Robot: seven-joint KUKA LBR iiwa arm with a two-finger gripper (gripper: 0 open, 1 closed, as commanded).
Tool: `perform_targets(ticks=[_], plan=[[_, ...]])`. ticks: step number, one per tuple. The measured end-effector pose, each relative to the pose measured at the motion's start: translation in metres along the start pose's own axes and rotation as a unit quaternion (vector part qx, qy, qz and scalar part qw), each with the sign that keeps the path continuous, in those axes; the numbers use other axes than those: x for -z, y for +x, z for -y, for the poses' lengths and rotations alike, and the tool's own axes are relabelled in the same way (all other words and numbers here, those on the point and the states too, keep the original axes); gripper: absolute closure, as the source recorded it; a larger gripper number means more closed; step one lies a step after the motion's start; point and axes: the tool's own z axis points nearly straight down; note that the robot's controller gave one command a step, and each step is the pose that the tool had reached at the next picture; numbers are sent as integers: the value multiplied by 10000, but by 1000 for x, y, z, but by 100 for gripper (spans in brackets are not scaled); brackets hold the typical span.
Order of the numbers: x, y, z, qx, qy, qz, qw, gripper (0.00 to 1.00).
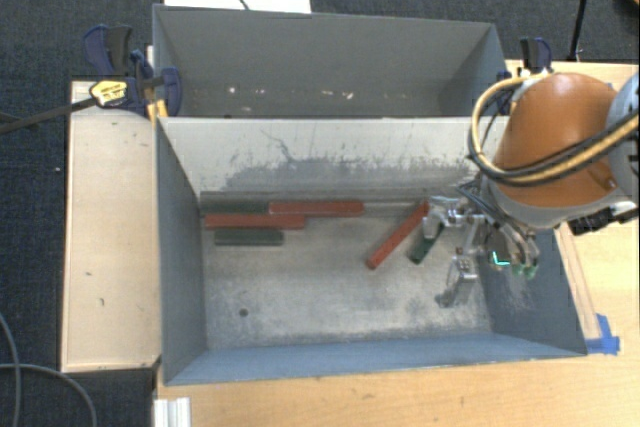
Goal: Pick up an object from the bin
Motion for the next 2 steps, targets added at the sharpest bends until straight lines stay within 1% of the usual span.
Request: perform_targets(ticks=[1, 2], plan=[[4, -2, 0, 7, 2, 42, 10000, 0], [-47, -40, 3, 593, 7, 66, 9982, 0]])
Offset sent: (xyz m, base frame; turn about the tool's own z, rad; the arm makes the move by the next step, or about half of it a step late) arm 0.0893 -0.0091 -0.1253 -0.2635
